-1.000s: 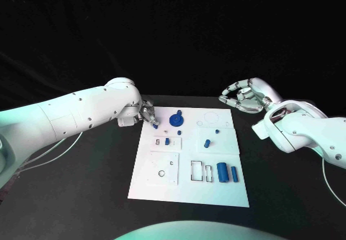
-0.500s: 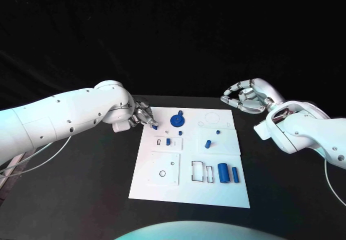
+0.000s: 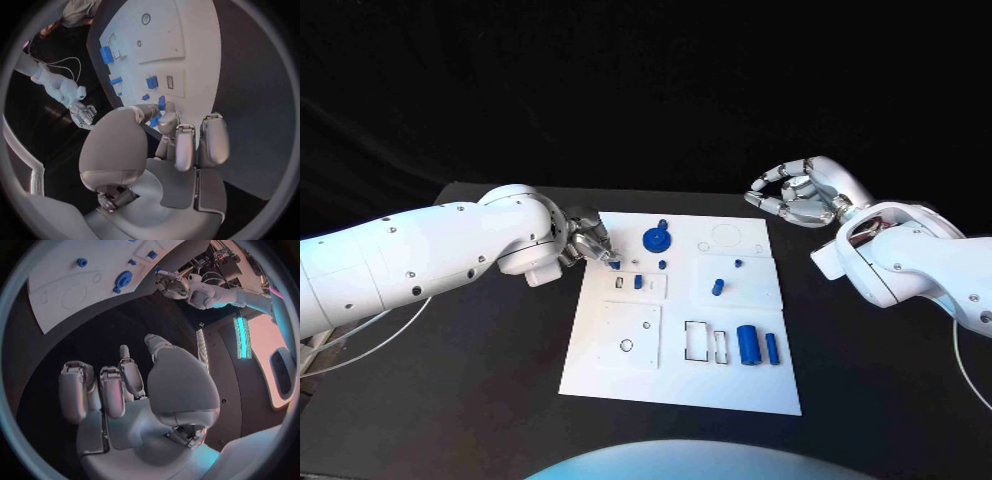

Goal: Assemble the parts on the task board

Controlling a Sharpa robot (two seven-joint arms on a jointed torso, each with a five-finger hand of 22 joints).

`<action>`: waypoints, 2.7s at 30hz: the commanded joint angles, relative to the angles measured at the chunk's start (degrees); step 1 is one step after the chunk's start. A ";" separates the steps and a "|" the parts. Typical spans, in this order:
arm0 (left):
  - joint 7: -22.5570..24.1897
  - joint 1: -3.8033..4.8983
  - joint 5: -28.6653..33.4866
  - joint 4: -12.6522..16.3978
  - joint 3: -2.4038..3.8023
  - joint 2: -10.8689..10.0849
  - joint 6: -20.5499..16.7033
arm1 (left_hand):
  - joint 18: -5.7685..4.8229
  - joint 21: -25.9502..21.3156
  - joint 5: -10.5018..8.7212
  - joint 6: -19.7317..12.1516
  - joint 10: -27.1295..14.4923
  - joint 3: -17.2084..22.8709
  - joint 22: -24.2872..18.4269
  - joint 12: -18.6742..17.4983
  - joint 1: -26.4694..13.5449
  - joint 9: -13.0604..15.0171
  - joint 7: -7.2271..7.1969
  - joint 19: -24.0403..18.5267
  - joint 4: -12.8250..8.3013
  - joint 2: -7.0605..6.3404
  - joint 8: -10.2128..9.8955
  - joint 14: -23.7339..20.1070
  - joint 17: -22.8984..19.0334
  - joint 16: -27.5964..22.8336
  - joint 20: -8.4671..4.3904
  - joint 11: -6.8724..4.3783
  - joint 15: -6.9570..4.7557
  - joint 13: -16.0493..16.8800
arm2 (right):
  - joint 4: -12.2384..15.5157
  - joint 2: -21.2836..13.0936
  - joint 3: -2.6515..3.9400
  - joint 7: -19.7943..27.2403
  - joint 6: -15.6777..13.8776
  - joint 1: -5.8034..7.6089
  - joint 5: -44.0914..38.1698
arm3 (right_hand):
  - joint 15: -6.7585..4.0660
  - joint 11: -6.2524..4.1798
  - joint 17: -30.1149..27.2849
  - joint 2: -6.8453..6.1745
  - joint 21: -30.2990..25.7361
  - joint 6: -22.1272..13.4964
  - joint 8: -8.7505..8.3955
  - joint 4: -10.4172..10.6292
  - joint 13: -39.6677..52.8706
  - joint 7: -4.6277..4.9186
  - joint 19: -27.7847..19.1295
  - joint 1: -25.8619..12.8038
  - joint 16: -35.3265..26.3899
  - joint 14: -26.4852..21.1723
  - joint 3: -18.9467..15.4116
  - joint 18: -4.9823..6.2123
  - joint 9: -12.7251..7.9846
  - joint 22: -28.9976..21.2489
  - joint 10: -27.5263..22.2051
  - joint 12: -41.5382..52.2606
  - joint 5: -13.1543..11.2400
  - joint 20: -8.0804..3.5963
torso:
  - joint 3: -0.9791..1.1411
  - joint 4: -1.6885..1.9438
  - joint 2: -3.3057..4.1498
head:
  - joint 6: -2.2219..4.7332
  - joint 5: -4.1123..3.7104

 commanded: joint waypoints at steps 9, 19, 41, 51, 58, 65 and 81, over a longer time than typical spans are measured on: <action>0.65 -1.31 -8.62 1.87 -0.84 0.12 -2.29 | -1.02 0.39 0.26 0.82 0.50 9.92 0.19 0.23 0.04 3.42 -0.17 0.46 -9.51 -0.82 0.26 4.43 8.75 0.24 -0.14 0.08 -0.34 0.12 | 0.01 0.00 -0.01 0.53 0.25 -0.29 -0.45 | -0.52 -0.04 9.63 -0.01 -0.22 -0.37 0.32 -0.08 1.34 0.03 1.08 0.35 -0.17 4.72 0.00 0.99 -0.06 9.85 -0.16 -0.25 0.36 -0.47 | 0.03 -0.20 0.12 | -0.33 0.30; 0.43 -1.81 -11.61 2.28 -1.26 0.60 -0.57 | -1.05 0.50 0.28 0.96 0.68 10.13 0.36 0.37 -0.01 3.43 -0.21 0.56 -9.72 -1.09 0.28 4.50 9.02 0.36 -0.18 0.03 -0.40 0.29 | 0.01 0.05 -0.01 0.60 0.30 -0.36 -0.45 | -0.52 -0.04 9.63 -0.01 -0.22 -0.37 0.32 -0.08 1.34 0.03 1.08 0.35 -0.17 4.72 0.00 0.99 -0.06 9.85 -0.16 -0.25 0.36 -0.47 | 0.04 -0.26 0.09 | -0.47 0.42; 0.05 -2.30 -12.46 2.30 -1.34 0.96 2.33 | -1.04 0.49 0.43 1.15 0.61 10.35 0.33 0.05 -0.12 3.45 -0.26 0.53 -9.88 -1.34 0.32 4.50 9.01 0.36 -0.21 -0.02 -0.44 -0.14 | 0.02 0.09 -0.01 0.64 0.39 -0.42 -0.44 | -0.51 -0.03 9.63 0.04 -0.22 -0.41 0.35 0.03 1.29 0.04 1.09 0.25 -0.18 4.72 -0.07 0.99 -0.08 9.86 -0.21 -0.30 0.52 -0.47 | 0.05 -0.21 0.08 | -0.62 0.63; -0.13 -2.31 -12.44 2.58 -1.36 0.82 3.40 | -1.01 0.43 0.56 1.27 0.56 10.49 0.20 -0.16 -0.20 3.47 -0.28 0.45 -9.96 -1.47 0.35 4.51 9.07 0.39 -0.23 -0.05 -0.46 -0.40 | 0.02 0.10 -0.01 0.65 0.41 -0.43 -0.44 | -0.51 -0.03 9.63 0.04 -0.22 -0.41 0.35 0.03 1.29 0.04 1.09 0.25 -0.18 4.72 -0.07 0.99 -0.08 9.86 -0.21 -0.30 0.52 -0.47 | 0.03 -0.21 0.08 | -0.65 0.55; -0.23 -2.31 -12.25 2.67 -1.36 0.65 3.57 | -1.02 0.46 0.90 1.44 0.66 10.77 0.25 -0.23 -0.35 3.50 -0.33 0.46 -10.09 -1.69 0.37 4.51 9.10 0.41 -0.27 -0.10 -0.51 -0.47 | 0.03 0.07 -0.01 0.65 0.39 -0.43 -0.44 | -0.51 -0.03 9.63 0.04 -0.22 -0.41 0.35 0.03 1.29 0.04 1.09 0.25 -0.18 4.72 -0.07 0.99 -0.08 9.86 -0.21 -0.30 0.52 -0.47 | 0.02 -0.22 0.07 | -0.66 0.55; -0.32 -2.31 -11.75 2.59 -1.36 0.73 3.53 | -1.03 0.49 1.03 1.50 0.72 10.85 0.30 -0.21 -0.41 3.51 -0.35 0.48 -10.12 -1.75 0.38 4.51 9.10 0.41 -0.28 -0.11 -0.52 -0.44 | 0.05 0.03 -0.01 0.65 0.35 -0.44 -0.44 | -0.51 -0.03 9.63 0.04 -0.22 -0.41 0.35 0.03 1.29 0.04 1.09 0.25 -0.18 4.72 -0.07 0.99 -0.08 9.86 -0.21 -0.30 0.52 -0.47 | 0.05 -0.19 0.10 | -0.65 0.53; -0.36 -2.30 -9.07 1.52 -1.37 2.08 4.11 | -1.12 0.71 2.11 2.73 1.62 10.66 0.79 -0.51 -3.21 4.42 -1.14 0.71 -8.94 -2.23 0.91 4.60 9.51 0.61 -0.53 -0.68 -0.92 -0.79 | 0.07 0.00 -0.01 0.63 0.33 -0.44 -0.44 | -0.51 -0.03 9.58 0.08 -0.22 -0.43 0.39 0.05 1.30 0.04 1.10 0.24 -0.21 4.70 -0.10 0.99 -0.09 9.87 -0.19 -0.28 0.60 -0.47 | 0.08 -0.29 0.09 | -0.91 0.52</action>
